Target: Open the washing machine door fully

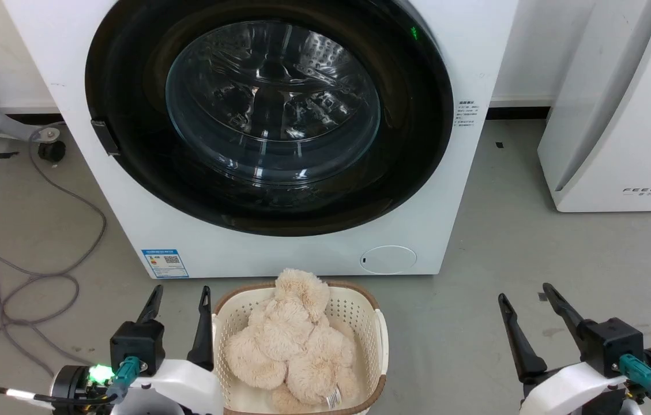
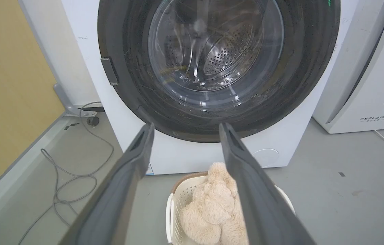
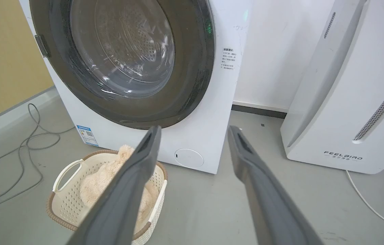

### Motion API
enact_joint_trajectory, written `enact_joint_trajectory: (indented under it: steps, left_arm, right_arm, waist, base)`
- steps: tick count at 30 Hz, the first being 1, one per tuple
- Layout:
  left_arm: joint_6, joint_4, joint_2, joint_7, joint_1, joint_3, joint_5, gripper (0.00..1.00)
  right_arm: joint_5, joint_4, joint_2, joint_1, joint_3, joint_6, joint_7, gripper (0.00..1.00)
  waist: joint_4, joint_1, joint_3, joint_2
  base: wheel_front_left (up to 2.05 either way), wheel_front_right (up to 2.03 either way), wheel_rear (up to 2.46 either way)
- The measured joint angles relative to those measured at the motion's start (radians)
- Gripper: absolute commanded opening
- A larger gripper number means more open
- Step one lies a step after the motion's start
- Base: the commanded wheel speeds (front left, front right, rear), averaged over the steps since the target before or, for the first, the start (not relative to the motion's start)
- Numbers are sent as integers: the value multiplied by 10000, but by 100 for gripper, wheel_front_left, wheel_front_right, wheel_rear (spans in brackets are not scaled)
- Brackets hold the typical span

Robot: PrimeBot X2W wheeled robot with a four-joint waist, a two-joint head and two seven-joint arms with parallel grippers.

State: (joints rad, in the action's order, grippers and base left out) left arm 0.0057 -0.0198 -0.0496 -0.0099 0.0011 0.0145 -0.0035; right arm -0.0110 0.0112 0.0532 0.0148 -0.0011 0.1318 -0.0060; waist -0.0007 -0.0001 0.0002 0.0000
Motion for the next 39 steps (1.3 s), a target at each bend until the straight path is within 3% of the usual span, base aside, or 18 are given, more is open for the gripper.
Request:
enact_joint_trajectory:
  steps: [1, 3, 20, 39]
  left_arm:
    - [0, -38, 2, -12, -2, 15, -2, 100]
    - [2, -88, 2, -54, -3, 42, -23, 100]
    - [46, -426, 4, -399, -53, 374, -284, 100]
    - [136, -660, 6, -803, -257, 600, -516, 100]
  right_arm:
    - [-25, 19, 0, 1, -8, 2, -46, 100]
    - [-79, 54, 0, 3, -23, 2, -59, 0]
    - [-686, 226, 0, 13, -192, 0, -416, 0]
    - [-3850, 736, 0, -1253, -892, 0, -848, 0]
  waist:
    - [0, 1, 0, 0]
    - [-1, 0, 0, 0]
    - [58, 0, 8, 0]
    - [43, 0, 312, 0]
  base:
    - [0, 0, 0]
    - [0, 0, 0]
    - [0, 0, 0]
    - [0, 0, 0]
